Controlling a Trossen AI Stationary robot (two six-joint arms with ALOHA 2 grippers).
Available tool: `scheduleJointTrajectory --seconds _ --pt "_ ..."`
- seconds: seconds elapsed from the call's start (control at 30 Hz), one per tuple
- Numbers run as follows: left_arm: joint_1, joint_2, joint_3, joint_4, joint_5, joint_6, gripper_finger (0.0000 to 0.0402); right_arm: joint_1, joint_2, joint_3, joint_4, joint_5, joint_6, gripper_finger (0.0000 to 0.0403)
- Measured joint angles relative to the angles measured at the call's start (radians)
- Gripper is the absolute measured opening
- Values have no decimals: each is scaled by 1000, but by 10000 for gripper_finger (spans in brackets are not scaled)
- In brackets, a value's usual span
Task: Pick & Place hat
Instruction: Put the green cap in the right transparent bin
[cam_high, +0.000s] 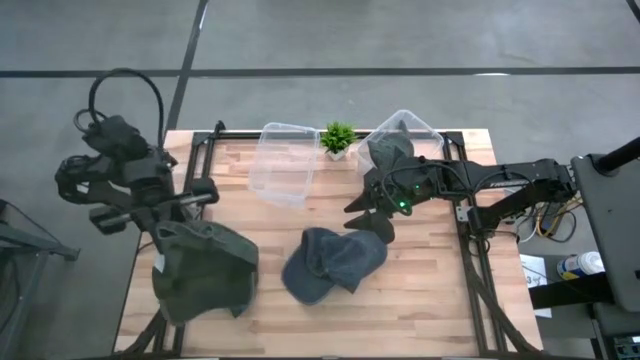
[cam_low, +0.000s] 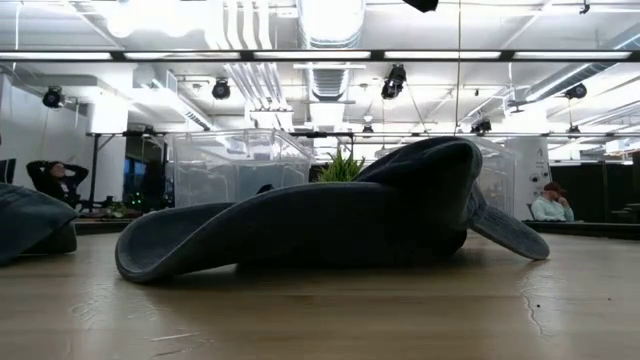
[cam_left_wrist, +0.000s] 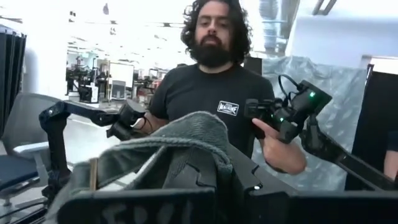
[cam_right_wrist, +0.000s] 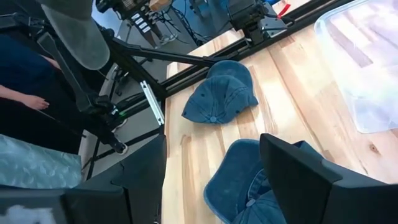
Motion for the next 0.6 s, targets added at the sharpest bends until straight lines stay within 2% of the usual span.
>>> scheduleJointTrajectory --seconds 0.1,0.2,0.27,0.43,0.53,0.6 --pt "1 6 0 -4 -20 1 1 0 0 0 1 0 8 251" --pt "9 13 -1 -14 -104 -4 1 0 1 1 1 0 17 255" --pt "23 16 0 -41 -223 -9 1 0 1 1 1 0 25 258" --pt "40 29 -1 -161 -598 -47 1 0 1 2 5 0 35 266" --pt "40 41 -1 -187 -751 -62 1 -2 2 10 12 26 34 272" --pt "40 52 -1 -161 -807 -60 1 -3 2 13 13 72 28 278"
